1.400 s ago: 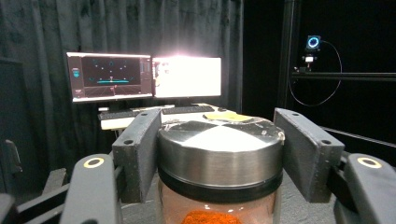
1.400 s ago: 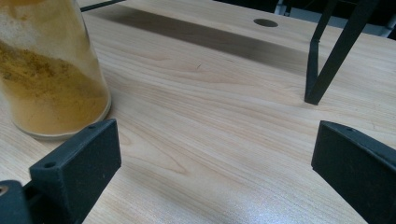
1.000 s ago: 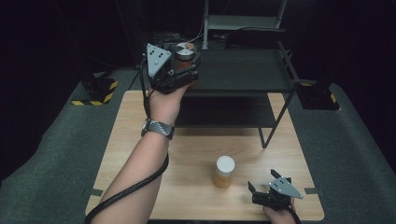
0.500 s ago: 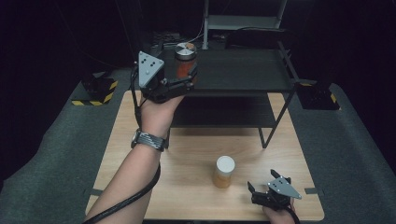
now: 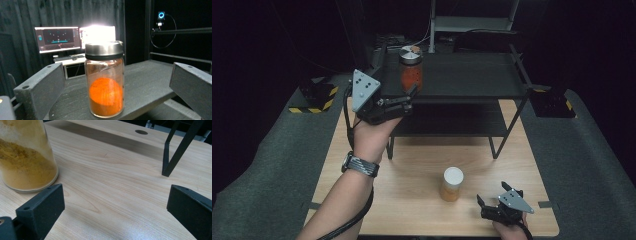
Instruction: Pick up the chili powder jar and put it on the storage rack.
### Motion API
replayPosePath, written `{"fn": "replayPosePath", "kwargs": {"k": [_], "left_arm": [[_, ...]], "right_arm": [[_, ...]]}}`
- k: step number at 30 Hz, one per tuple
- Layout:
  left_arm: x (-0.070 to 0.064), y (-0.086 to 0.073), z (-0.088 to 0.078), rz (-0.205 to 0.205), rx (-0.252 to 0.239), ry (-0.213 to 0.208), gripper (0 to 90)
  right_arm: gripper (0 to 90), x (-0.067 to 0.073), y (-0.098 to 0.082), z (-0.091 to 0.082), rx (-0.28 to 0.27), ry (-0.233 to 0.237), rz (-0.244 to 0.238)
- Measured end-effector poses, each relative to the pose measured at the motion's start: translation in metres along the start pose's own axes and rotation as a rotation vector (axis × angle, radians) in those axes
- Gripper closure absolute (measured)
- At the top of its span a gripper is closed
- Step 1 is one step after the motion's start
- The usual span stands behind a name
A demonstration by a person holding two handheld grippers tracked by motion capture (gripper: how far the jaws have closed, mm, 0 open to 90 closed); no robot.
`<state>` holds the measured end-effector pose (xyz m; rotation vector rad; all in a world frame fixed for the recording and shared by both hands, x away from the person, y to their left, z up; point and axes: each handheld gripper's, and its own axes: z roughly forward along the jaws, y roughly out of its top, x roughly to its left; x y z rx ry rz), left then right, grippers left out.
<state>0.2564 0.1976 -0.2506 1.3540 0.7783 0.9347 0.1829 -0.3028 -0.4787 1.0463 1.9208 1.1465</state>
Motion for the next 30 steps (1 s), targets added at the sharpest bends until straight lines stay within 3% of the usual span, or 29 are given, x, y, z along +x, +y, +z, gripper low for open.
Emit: {"fn": "replayPosePath", "kwargs": {"k": [14, 19, 30], "left_arm": [[-0.001, -0.022, -0.015, -0.003, 0.029, -0.015, 0.4], [-0.005, -0.033, -0.024, 0.015, 0.040, -0.027, 0.4], [-0.007, -0.059, -0.042, 0.006, 0.092, -0.063, 0.4]], "right_arm": [[0.6, 0.000, 0.000, 0.000, 0.001, 0.002, -0.001], [0.6, 0.000, 0.000, 0.000, 0.001, 0.001, 0.000], [0.6, 0.000, 0.000, 0.000, 0.001, 0.001, 0.001]]}}
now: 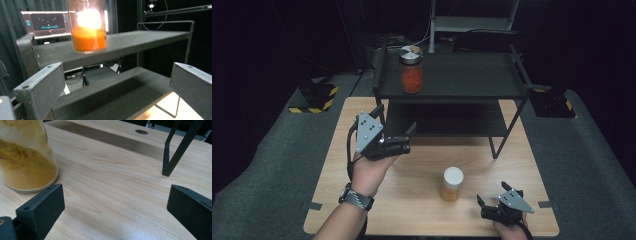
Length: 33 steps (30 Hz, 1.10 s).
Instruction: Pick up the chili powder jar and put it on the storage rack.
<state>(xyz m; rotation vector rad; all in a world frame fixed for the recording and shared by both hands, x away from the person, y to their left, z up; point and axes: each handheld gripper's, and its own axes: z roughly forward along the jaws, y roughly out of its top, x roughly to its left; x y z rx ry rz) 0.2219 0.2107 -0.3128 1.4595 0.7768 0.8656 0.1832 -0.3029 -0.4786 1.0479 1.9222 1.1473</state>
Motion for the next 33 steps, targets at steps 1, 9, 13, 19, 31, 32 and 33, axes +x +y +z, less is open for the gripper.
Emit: {"fn": "replayPosePath", "kwargs": {"k": [1, 9, 13, 19, 31, 32, 33], "left_arm": [[0.000, 0.000, 0.000, 0.000, 0.000, 0.000, 0.4], [-0.005, -0.028, -0.011, -0.004, 0.041, -0.016, 0.4], [-0.006, -0.039, -0.014, -0.012, 0.060, -0.027, 0.4], [-0.007, -0.059, -0.020, -0.027, 0.080, -0.039, 0.4], [-0.005, -0.101, -0.030, -0.047, 0.156, -0.040, 0.4], [-0.005, -0.105, -0.031, -0.047, 0.160, -0.038, 0.4], [-0.005, -0.105, -0.031, -0.047, 0.160, -0.038, 0.4]], "right_arm": [[0.6, 0.000, 0.000, 0.000, 0.000, 0.000, 0.000], [0.6, 0.000, 0.000, 0.000, 0.002, -0.001, -0.003], [0.6, 0.000, 0.000, 0.000, 0.002, 0.000, -0.005], [0.6, 0.001, 0.000, 0.000, 0.002, -0.001, -0.009], [0.6, 0.002, 0.001, 0.001, 0.006, -0.003, -0.013], [0.6, 0.002, 0.001, 0.001, 0.006, -0.004, -0.014], [0.6, 0.002, 0.001, 0.001, 0.007, -0.004, -0.015]]}}
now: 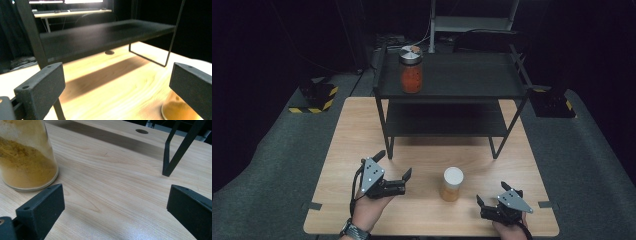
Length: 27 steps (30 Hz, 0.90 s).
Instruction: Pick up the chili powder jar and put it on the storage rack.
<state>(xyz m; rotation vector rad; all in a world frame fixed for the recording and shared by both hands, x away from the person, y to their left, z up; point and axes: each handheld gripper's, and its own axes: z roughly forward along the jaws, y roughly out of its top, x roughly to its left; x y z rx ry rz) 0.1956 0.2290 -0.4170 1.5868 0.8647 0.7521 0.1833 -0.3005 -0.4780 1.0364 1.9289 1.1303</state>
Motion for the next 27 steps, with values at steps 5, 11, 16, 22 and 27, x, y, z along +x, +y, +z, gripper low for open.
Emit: {"fn": "replayPosePath", "kwargs": {"k": [5, 11, 16, 22, 27], "left_arm": [[0.004, -0.020, 0.000, 0.000, 0.046, 0.011, 0.4], [0.008, -0.036, -0.002, -0.008, 0.090, 0.014, 0.4], [0.010, -0.049, -0.002, -0.009, 0.136, 0.016, 0.4], [0.013, -0.058, -0.002, -0.018, 0.197, 0.022, 0.4], [0.014, -0.062, -0.001, -0.019, 0.235, 0.026, 0.4]], "right_arm": [[0.6, 0.001, 0.001, 0.000, 0.005, -0.003, -0.001], [0.6, 0.002, 0.001, 0.000, 0.004, -0.006, -0.004], [0.6, 0.002, 0.001, 0.000, 0.007, -0.010, -0.001], [0.6, 0.003, 0.002, 0.001, 0.012, -0.013, 0.000], [0.6, 0.002, 0.004, 0.002, 0.022, -0.011, 0.008]]}}
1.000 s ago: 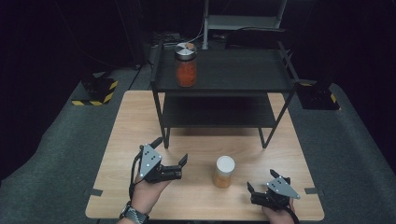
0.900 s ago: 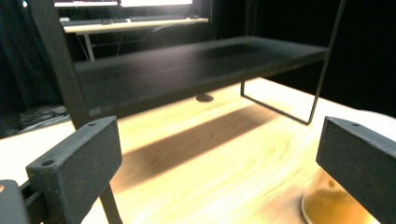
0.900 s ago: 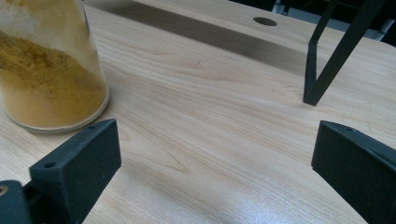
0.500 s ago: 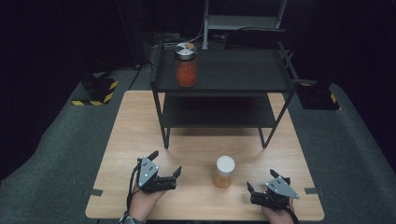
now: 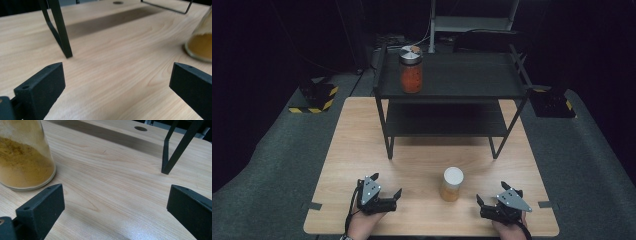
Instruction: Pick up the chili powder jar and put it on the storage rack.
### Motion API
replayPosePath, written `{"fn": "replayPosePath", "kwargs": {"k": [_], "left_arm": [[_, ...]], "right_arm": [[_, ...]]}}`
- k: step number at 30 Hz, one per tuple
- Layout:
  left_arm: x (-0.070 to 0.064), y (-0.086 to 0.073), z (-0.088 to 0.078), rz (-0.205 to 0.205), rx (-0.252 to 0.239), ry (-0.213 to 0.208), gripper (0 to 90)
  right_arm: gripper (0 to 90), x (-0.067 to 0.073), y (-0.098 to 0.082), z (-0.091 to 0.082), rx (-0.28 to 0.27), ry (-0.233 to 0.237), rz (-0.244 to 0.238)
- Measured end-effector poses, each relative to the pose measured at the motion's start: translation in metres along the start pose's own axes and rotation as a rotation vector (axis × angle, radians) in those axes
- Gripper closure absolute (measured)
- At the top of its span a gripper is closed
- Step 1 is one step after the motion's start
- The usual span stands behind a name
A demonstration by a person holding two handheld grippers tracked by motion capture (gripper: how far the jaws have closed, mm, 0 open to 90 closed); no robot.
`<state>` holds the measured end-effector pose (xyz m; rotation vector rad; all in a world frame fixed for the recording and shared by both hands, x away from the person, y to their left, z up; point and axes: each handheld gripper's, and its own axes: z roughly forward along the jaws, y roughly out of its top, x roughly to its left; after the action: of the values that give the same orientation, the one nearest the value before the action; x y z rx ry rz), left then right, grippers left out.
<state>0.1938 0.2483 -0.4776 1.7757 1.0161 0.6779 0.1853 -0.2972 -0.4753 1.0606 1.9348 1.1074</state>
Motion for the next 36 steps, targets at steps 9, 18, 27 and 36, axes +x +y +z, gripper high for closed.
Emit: {"fn": "replayPosePath", "kwargs": {"k": [9, 18, 27, 36], "left_arm": [[-0.008, 0.003, 0.003, 0.051, 0.061, 0.014, 0.4], [-0.010, 0.012, 0.007, 0.059, 0.122, 0.030, 1.1], [-0.008, 0.010, 0.006, 0.055, 0.111, 0.021, 1.1], [-0.008, 0.007, 0.004, 0.051, 0.090, 0.025, 1.0]], "right_arm": [[0.6, 0.001, -0.001, 0.000, -0.004, -0.002, -0.003], [0.0, 0.002, -0.002, -0.001, -0.013, -0.006, -0.014], [0.0, 0.002, -0.002, -0.001, -0.009, -0.001, -0.015], [0.1, 0.000, -0.003, -0.001, -0.019, 0.010, -0.017]]}}
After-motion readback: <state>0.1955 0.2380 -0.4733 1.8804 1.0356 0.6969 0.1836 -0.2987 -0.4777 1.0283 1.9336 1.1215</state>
